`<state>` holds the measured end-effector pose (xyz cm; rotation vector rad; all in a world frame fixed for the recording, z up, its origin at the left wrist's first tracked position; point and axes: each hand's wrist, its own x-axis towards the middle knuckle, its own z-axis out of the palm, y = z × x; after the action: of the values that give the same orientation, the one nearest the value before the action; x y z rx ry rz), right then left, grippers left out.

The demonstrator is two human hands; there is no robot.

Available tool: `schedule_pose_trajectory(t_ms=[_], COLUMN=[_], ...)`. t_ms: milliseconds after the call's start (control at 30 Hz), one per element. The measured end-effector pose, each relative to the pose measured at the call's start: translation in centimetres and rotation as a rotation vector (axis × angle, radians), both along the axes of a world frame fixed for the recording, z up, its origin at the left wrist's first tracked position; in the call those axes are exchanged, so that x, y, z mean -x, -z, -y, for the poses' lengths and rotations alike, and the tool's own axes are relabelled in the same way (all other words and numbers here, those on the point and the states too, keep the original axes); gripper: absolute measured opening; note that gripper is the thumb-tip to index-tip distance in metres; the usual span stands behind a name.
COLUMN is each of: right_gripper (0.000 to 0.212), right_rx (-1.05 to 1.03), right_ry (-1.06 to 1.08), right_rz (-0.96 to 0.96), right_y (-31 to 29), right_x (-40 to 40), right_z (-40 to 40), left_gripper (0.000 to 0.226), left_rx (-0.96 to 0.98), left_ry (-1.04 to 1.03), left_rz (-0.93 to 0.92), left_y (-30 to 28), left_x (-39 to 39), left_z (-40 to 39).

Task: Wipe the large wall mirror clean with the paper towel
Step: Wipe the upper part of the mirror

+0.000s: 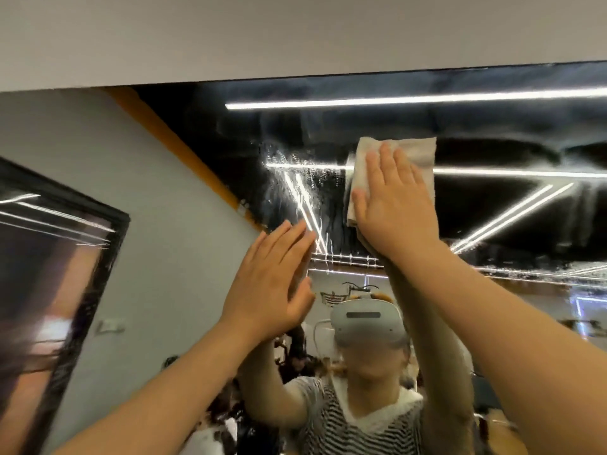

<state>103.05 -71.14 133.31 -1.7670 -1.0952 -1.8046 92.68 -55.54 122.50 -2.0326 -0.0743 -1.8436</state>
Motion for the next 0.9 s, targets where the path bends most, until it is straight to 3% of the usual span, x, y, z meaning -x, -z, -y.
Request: schedule_pose_trajectory(t_ms=[567,900], right_gripper=[0.066,0.064], right_rx=[0.030,-0.034], right_ry=[0.019,0.047], right_rz=[0.017,-0.084], right_y=[-0.1,0.6], right_x=[-0.4,0.9], right_z=[0.1,-0.7], left_gripper=[0.059,0.060], left_rx=[-0.016,-0.032], left_ry=[-0.048,-0.045], left_rz=[0.012,-0.021], left_y=[0.2,0.0], left_x=[-0.2,0.3], left_z=[0.2,0.3])
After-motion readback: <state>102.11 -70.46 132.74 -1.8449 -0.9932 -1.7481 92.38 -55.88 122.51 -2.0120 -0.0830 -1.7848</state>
